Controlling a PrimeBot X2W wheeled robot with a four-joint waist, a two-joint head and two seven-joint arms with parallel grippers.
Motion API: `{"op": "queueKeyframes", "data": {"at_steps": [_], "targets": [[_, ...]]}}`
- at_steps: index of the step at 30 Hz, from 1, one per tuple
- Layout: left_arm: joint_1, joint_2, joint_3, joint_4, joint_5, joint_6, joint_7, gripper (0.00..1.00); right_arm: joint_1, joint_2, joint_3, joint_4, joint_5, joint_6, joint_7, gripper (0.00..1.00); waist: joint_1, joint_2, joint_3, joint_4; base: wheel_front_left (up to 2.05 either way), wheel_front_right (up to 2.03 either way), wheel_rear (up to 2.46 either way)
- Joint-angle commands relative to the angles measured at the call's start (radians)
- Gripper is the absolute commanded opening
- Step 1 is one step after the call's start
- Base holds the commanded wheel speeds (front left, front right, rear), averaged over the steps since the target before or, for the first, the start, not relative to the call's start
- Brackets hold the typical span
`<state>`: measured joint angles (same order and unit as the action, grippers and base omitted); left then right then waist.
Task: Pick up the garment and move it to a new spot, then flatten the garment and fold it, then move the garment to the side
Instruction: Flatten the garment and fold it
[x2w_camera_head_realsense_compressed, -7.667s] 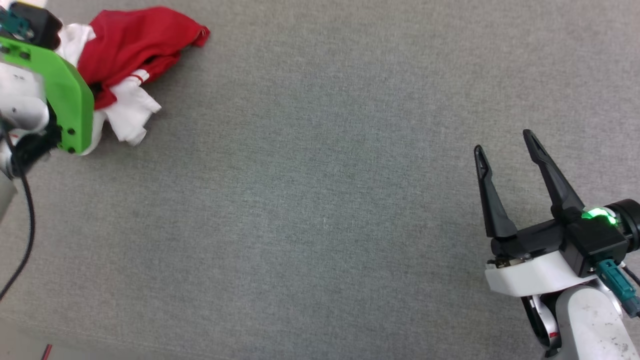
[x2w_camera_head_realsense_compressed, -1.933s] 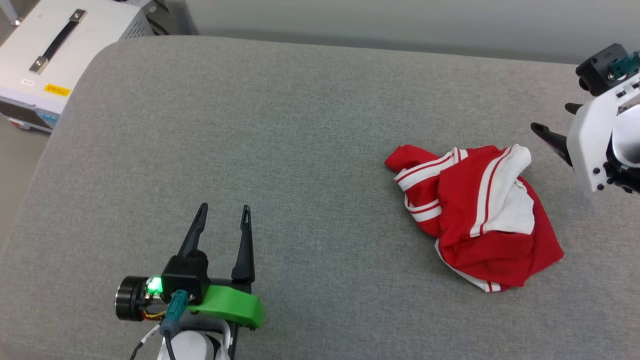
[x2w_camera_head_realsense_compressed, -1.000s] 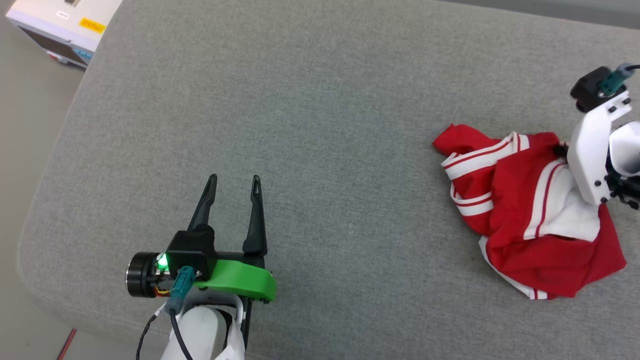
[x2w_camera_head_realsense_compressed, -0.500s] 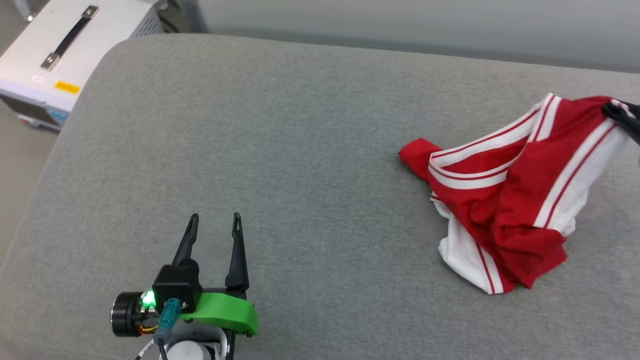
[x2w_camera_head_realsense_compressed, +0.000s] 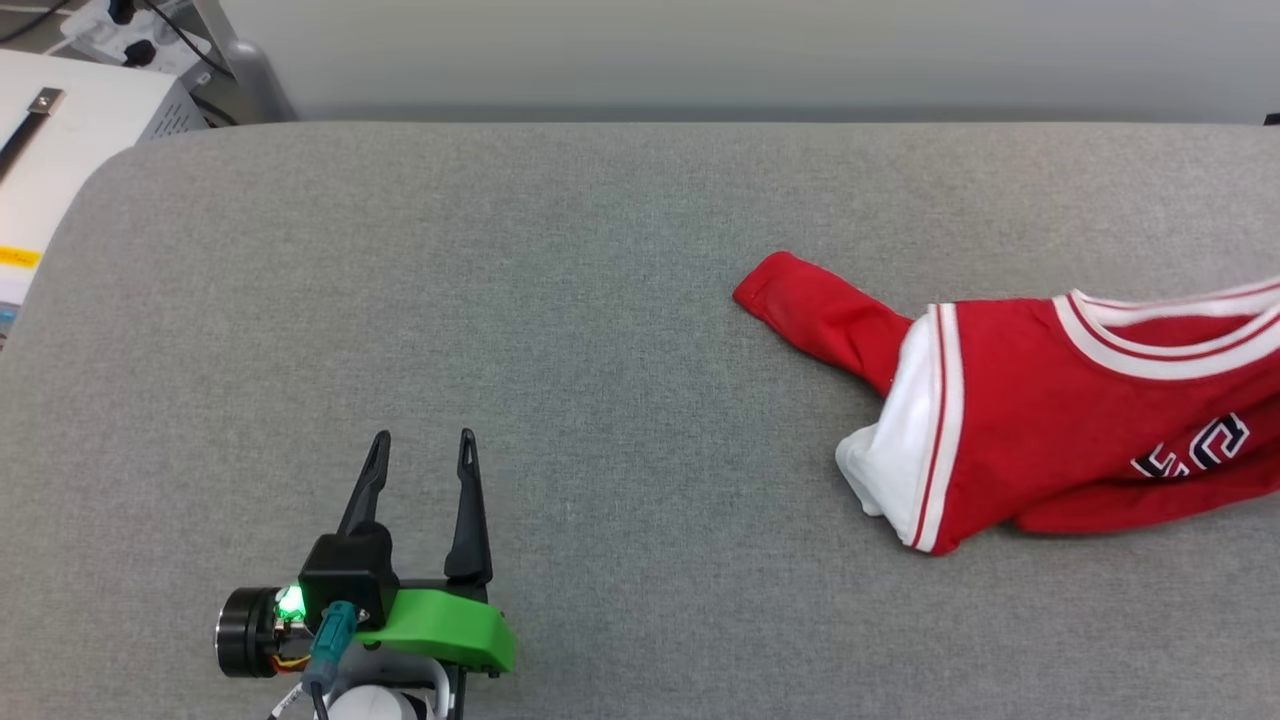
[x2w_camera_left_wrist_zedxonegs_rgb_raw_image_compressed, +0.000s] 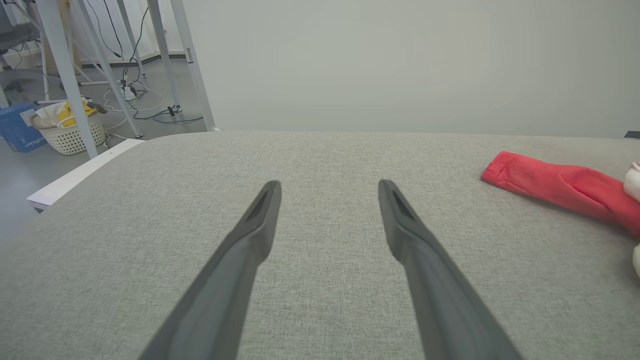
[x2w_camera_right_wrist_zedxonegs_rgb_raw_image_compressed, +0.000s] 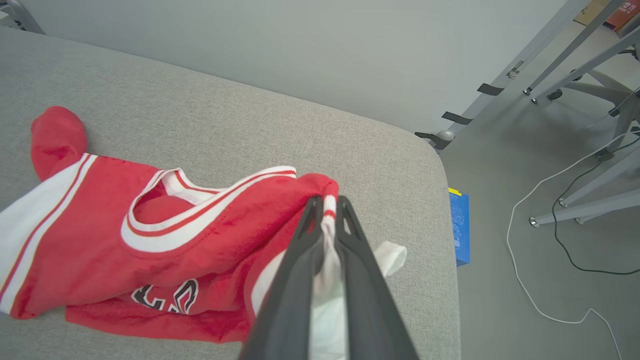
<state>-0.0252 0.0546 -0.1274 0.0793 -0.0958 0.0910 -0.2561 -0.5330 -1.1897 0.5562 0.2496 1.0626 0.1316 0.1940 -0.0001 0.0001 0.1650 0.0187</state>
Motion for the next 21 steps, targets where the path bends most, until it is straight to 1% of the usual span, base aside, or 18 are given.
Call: {"op": "queueKeyframes", "data": {"at_steps": [1, 6, 11, 13, 16, 21], "targets": [[-0.016, -0.004, -0.004, -0.005, 0.009, -0.005, -0.006, 1.0, 0.027, 0.007, -0.021, 0.002, 0.001, -0.001, 0.007, 0.0, 0.0001, -0.0001, 0.024, 0.0, 0.0, 0.0, 0.0], [-0.042, -0.004, -0.019, -0.007, 0.001, -0.002, -0.006, 1.0, 0.053, 0.035, -0.093, 0.02, -0.049, -0.001, 0.042, 0.0, 0.0001, -0.0001, 0.077, 0.023, 0.0, 0.0, 0.0], [-0.085, -0.004, -0.041, -0.012, -0.004, 0.0, -0.006, 1.0, -0.014, 0.097, -0.131, 0.054, -0.139, -0.001, 0.117, 0.0, 0.0001, -0.0001, 0.155, 0.059, 0.0, 0.0, 0.0], [-0.107, -0.004, -0.049, -0.014, -0.007, 0.002, -0.006, 1.0, -0.068, 0.135, -0.134, 0.078, -0.183, -0.001, 0.145, 0.0, 0.0001, -0.0001, 0.189, 0.074, 0.0, 0.0, 0.0], [-0.138, -0.004, -0.058, -0.017, -0.013, 0.008, -0.006, 1.0, -0.169, 0.216, -0.123, 0.139, -0.249, -0.001, 0.174, 0.0, 0.0001, -0.0001, 0.231, 0.093, 0.0, 0.0, 0.0], [-0.173, -0.004, -0.08, -0.019, -0.025, 0.015, -0.006, 1.0, -0.284, 0.332, -0.076, 0.283, -0.354, -0.001, 0.174, 0.0, 0.0001, -0.0001, 0.274, 0.12, 0.0, 0.0, 0.0]]}}
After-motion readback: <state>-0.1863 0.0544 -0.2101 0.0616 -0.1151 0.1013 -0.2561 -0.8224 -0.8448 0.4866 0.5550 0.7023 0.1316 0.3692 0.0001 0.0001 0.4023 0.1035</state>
